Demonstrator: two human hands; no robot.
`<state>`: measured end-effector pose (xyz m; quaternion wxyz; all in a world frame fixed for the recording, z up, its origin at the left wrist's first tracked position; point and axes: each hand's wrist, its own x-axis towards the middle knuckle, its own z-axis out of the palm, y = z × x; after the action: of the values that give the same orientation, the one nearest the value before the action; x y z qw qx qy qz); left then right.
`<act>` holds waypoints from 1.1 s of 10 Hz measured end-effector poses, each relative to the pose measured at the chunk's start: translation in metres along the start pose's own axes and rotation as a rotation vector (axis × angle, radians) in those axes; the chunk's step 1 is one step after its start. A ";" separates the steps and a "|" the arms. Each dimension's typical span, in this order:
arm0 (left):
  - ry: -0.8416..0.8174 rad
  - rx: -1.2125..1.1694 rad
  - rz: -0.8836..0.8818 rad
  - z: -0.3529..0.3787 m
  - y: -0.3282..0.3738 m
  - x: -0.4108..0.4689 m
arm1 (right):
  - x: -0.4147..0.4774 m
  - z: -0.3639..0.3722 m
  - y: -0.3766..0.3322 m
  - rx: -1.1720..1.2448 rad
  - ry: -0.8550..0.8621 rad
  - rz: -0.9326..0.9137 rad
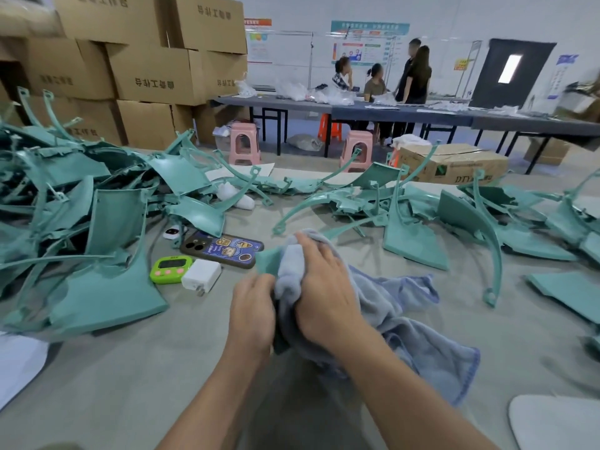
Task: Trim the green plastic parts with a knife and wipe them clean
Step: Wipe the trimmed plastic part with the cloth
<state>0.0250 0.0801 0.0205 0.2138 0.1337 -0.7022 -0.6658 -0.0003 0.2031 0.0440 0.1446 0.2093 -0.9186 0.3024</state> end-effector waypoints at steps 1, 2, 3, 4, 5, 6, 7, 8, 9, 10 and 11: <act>-0.170 -0.016 0.076 0.002 0.012 -0.012 | 0.020 -0.014 0.014 -0.068 -0.069 0.162; -0.185 0.014 0.131 0.003 0.010 -0.014 | 0.034 -0.022 0.023 -0.132 -0.052 0.219; -0.142 0.033 0.124 0.005 0.008 -0.018 | 0.046 -0.036 0.031 -0.037 0.081 0.349; -0.038 -0.038 -0.003 0.006 0.006 -0.015 | 0.044 -0.062 0.047 0.206 0.398 0.515; 0.091 -0.209 -0.175 0.007 0.005 -0.006 | 0.023 -0.090 0.060 0.670 0.670 0.700; 0.082 -0.403 -0.347 0.007 0.005 -0.001 | 0.002 -0.096 0.069 0.977 0.708 0.841; -0.188 -0.401 -0.536 0.010 0.009 -0.008 | -0.027 -0.091 0.048 1.516 1.055 0.917; -0.339 -0.204 -0.387 0.020 0.005 -0.017 | -0.031 -0.064 0.002 0.995 0.647 0.738; -0.147 -0.007 0.006 0.019 0.001 -0.016 | -0.036 -0.043 0.008 0.935 0.361 0.655; -0.226 -0.158 0.074 0.019 0.002 -0.020 | -0.036 -0.040 0.002 1.007 0.118 0.612; -0.385 -0.724 -0.316 0.023 0.011 -0.026 | -0.041 -0.025 -0.007 0.875 0.083 0.328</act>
<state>0.0378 0.1129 0.0272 0.0075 0.0296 -0.4216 -0.9063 0.0422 0.2257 0.0510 0.0298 0.0903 -0.7192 0.6883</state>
